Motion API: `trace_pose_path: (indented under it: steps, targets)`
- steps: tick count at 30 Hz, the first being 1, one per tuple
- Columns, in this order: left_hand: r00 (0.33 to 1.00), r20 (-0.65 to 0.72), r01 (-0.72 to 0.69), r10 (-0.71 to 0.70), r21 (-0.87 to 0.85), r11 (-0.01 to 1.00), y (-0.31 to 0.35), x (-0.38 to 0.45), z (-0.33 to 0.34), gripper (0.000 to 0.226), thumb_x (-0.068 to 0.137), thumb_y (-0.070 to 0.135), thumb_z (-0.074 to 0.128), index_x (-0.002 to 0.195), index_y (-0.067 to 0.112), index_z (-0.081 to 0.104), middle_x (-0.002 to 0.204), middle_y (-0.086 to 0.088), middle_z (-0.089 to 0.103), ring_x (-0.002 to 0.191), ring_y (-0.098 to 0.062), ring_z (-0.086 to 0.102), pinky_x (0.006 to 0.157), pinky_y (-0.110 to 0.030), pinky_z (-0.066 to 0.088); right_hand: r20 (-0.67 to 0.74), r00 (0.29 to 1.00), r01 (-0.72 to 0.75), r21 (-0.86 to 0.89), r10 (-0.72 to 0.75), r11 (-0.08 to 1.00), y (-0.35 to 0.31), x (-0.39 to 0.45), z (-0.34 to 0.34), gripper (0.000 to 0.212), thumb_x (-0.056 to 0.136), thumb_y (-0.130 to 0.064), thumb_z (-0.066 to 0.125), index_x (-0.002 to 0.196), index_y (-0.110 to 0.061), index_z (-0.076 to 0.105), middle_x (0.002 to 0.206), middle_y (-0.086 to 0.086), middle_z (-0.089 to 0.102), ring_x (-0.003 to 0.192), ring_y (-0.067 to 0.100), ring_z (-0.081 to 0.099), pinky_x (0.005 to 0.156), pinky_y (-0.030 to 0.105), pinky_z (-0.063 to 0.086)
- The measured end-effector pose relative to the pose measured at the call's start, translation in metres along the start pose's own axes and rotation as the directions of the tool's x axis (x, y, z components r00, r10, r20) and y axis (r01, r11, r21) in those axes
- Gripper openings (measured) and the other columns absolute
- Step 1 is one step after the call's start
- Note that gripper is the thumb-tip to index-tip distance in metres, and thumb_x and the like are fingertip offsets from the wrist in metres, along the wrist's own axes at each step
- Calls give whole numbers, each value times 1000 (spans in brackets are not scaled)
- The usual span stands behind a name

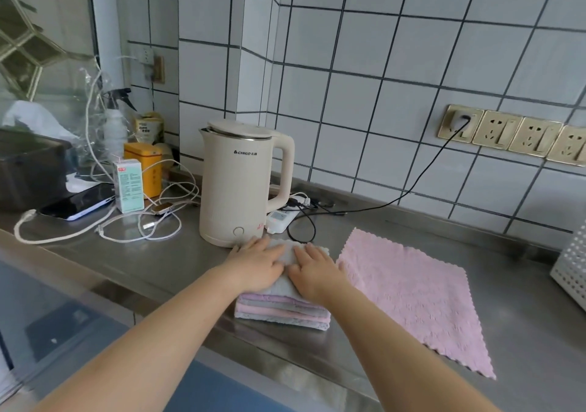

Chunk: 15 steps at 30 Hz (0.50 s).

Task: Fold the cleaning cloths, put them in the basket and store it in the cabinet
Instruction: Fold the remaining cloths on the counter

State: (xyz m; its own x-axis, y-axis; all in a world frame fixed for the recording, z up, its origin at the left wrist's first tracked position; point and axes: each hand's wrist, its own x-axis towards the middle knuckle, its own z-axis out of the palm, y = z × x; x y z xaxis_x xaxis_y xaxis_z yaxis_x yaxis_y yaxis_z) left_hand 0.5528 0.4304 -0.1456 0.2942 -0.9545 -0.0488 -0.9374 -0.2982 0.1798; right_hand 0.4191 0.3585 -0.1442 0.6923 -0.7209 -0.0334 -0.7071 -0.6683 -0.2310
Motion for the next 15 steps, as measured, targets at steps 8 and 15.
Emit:
trace_pose_path:
  steps: [8,15]
  targets:
    - [998,-40,43,-39,122,992,13,-13,-21,54,97,44,27,148,33,17,159,-4,10,146,-23,5,116,-47,11,-133,982,133,-3,-132,991,27,-19,-15,58,96,-52,32,149,-30,20,159,-3,8,146,15,3,115,49,2]
    - [859,-334,-317,387,245,916,105,-13,-25,22,94,26,41,107,17,57,117,0,58,116,-22,47,97,-35,32,-332,942,-12,102,45,995,127,-86,-36,44,97,-40,43,140,-29,43,151,-11,32,139,10,28,111,23,21]
